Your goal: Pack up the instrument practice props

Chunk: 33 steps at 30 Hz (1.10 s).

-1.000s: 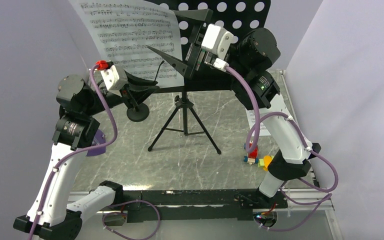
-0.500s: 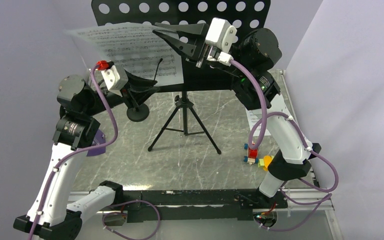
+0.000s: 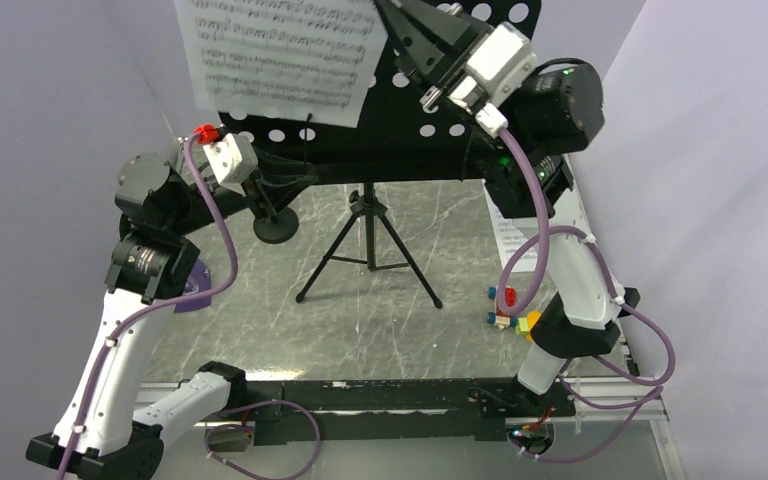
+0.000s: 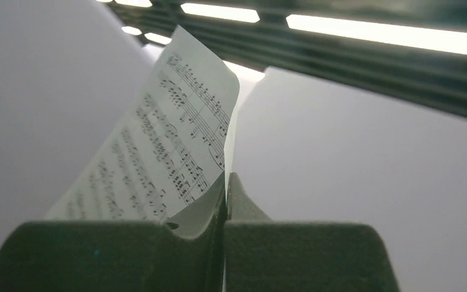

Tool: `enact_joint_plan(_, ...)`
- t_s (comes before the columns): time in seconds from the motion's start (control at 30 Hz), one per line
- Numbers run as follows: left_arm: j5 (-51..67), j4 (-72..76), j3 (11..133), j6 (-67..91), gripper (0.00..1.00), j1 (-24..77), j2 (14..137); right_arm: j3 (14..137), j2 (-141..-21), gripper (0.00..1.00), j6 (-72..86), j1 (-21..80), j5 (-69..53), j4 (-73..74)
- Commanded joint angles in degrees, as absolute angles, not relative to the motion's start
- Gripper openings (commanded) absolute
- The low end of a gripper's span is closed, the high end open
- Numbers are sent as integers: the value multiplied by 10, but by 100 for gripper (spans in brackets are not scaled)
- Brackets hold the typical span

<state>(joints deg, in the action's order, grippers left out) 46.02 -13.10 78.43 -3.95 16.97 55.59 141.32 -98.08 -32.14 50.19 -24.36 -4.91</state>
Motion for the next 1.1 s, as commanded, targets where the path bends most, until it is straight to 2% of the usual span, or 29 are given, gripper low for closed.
enact_joint_plan(0.0, 446, -114, 780, -45, 30, 172, 544, 1447, -962, 0, -415, 503, -196, -141)
enact_joint_plan(0.03, 443, -113, 780, -44, 32, 172, 545, 1443, -956, 0, -429, 503, -194, -142)
enact_joint_plan(0.1, 436, -111, 784, -44, 43, 172, 546, 1430, -940, 0, -452, 503, -182, -147)
enact_joint_plan(0.17, 426, -116, 794, -51, 59, 171, 548, 1404, -918, 0, -460, 502, -164, -168)
enact_joint_plan(0.33, 383, -160, 833, -85, 86, 172, 551, 1358, -867, 0, -514, 492, -169, -165)
enact_joint_plan(0.37, 373, -172, 843, -96, 97, 172, 550, 1351, -853, 0, -526, 491, -170, -161)
enact_joint_plan(0.53, 302, -229, 900, -144, 99, 172, 537, 1320, -803, 0, -584, 487, -159, -147)
enact_joint_plan(0.8, 289, -260, 942, -166, 99, 172, 515, 1311, -753, 0, -651, 458, -152, -104)
enact_joint_plan(1.07, 499, -339, 1002, -221, 99, 172, 559, 1257, -679, 0, -714, 428, -69, -94)
